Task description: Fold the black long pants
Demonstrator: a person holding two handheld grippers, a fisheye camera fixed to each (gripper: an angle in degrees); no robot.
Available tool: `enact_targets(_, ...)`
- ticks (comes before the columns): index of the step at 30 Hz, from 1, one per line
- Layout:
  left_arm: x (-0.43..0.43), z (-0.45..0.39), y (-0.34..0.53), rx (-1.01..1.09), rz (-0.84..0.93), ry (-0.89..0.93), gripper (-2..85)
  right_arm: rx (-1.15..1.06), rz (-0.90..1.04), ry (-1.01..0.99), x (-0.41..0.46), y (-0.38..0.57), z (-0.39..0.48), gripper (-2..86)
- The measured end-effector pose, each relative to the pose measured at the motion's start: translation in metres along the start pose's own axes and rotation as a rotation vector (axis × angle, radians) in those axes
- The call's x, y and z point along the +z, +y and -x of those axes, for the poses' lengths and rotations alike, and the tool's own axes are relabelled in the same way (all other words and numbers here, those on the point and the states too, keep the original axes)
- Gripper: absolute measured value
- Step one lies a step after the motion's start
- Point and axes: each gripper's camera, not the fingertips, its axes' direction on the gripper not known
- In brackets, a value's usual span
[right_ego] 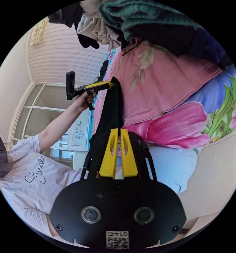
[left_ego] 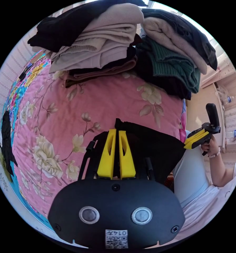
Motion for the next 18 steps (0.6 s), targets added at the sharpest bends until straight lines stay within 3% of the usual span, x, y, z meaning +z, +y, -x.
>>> enact_targets(9, -0.054, -0.015, 0.009, 0.077, 0.006, -0.034, -0.9, -0.011, -0.082, 0.048, -0.002, 0.003, -0.004, 0.5)
enact_targets(14, -0.085, -0.008, 0.009, 0.012, -0.068, 0.012, -0.5, -0.001, -0.158, 0.173, -0.013, -0.015, 0.001, 0.7)
enact_targets(18, -0.1, -0.001, 0.023, -0.071, -0.037, 0.045, 0.2, 0.117, -0.107, 0.258, 0.004, -0.031, -0.021, 1.1)
